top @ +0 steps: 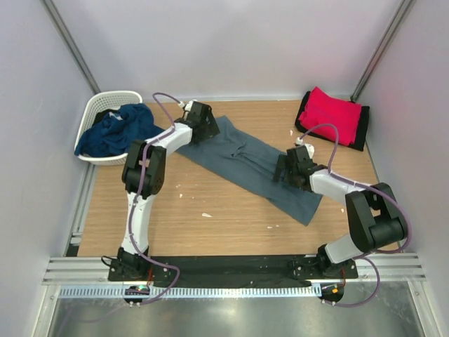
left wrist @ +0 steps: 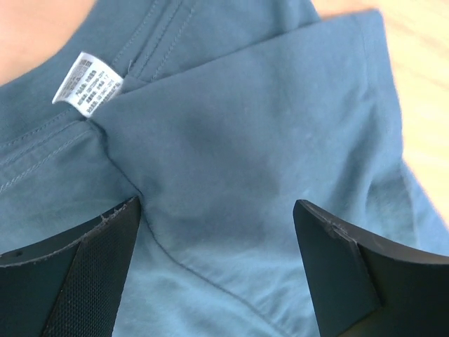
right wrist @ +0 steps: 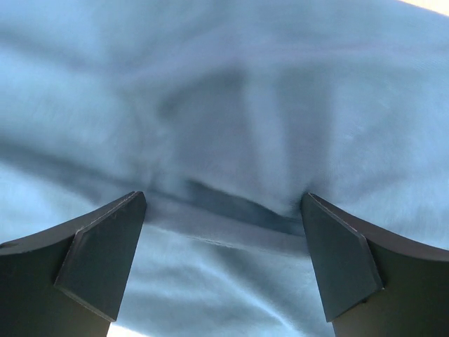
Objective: Fold and stack the t-shirts
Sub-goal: Fold the tshirt
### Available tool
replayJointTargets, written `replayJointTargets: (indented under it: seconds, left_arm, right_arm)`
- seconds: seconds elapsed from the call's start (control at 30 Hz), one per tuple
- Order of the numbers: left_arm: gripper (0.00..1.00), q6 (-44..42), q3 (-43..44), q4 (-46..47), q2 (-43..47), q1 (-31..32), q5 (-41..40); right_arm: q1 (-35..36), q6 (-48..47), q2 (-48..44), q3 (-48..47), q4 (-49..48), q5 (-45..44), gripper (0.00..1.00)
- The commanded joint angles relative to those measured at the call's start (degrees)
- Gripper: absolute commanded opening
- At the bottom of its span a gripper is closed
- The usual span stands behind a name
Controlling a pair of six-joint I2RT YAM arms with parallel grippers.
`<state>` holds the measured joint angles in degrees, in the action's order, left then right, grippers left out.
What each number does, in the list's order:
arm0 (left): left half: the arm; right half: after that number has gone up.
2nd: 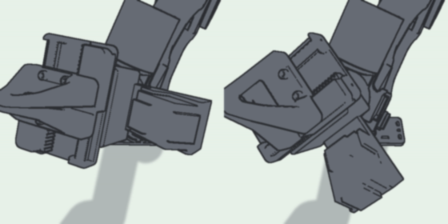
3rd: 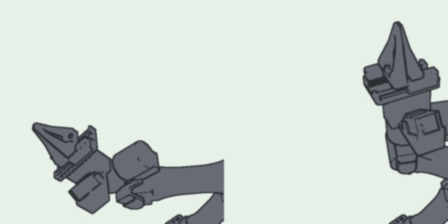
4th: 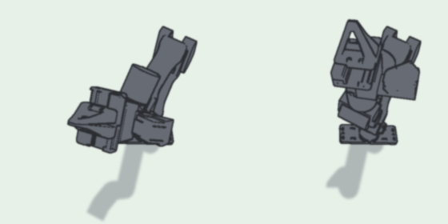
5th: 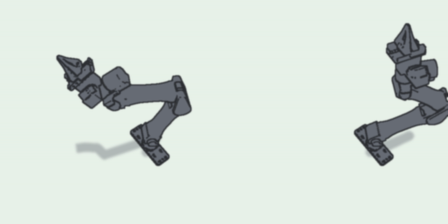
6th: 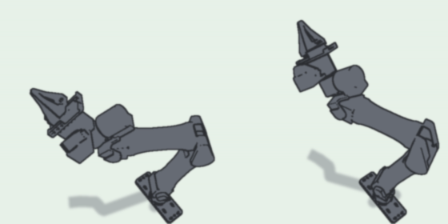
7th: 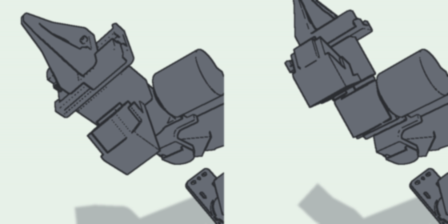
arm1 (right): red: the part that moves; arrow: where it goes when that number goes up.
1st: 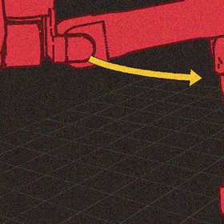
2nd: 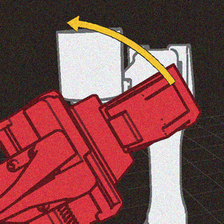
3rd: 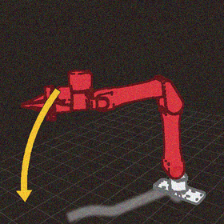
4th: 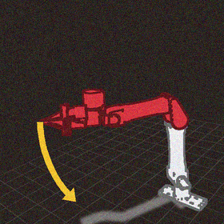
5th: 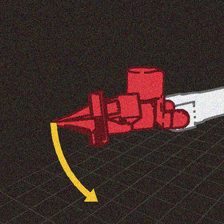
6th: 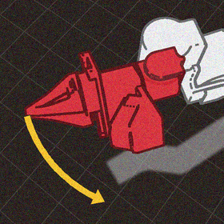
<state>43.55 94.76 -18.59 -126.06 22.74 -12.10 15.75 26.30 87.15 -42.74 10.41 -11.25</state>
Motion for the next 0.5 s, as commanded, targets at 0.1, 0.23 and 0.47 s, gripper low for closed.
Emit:
replayJointTargets:
  seconds: [0.1, 0.23, 0.47]
  left_arm:
    - [0.89, -0.49, 13.59, -4.09, -12.71, -0.15, 9.02]
    - [0.89, 0.22, 22.28, -4.88, -17.46, -0.16, 11.65]
    - [0.89, -4.00, 36.25, -4.35, -24.58, -0.15, 23.68]
  right_arm:
    - [9.03, 10.43, -4.00, 3.81, 6.54, 3.69, 1.00]
    - [13.25, 12.98, -6.82, 4.94, 8.22, 4.12, 1.00]
    - [17.12, 15.44, -5.24, 6.79, 9.62, 5.79, 1.00]
